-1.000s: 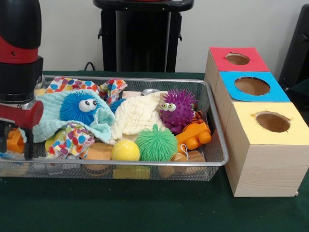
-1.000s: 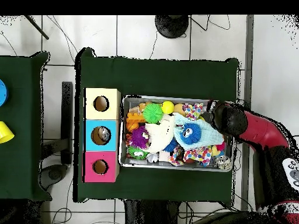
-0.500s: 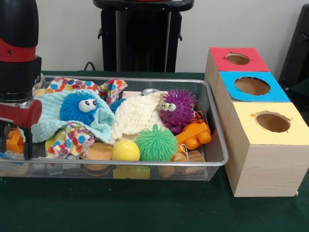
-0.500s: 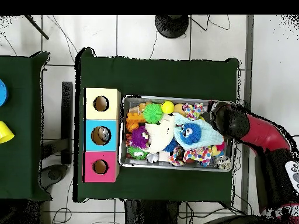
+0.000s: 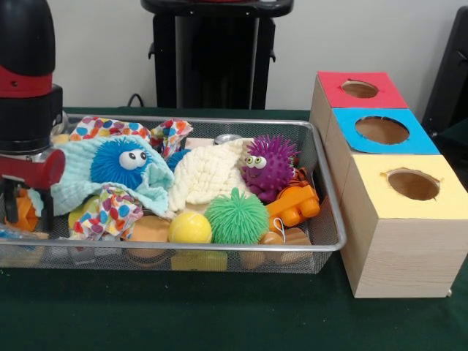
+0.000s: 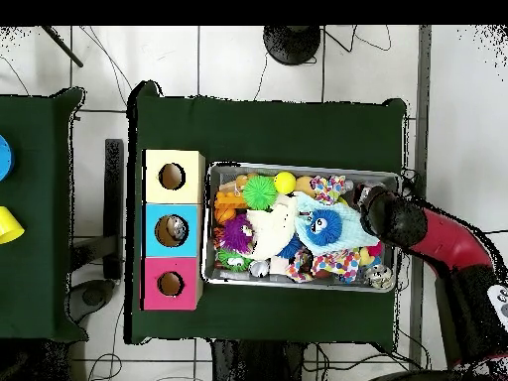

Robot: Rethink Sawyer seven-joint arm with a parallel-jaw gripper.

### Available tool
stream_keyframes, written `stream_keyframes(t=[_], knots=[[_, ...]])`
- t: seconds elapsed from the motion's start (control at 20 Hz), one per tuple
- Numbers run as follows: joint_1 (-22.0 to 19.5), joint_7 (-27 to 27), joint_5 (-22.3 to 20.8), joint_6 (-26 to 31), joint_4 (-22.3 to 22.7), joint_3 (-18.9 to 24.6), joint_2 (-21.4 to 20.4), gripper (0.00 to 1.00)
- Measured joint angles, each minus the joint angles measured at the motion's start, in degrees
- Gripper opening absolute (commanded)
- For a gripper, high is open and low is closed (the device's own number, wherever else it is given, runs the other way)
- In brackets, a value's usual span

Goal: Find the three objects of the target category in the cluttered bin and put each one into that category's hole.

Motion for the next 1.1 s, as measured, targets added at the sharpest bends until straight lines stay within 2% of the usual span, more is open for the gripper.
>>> stream_keyframes(t=[0.5, 1.1], knots=[[-4.0, 0.0, -1.5, -0.1, 3.2, 0.3, 0.6, 1.0], [-5.5, 0.0, -1.5, 0.0, 3.2, 1.2, 0.9, 1.0]])
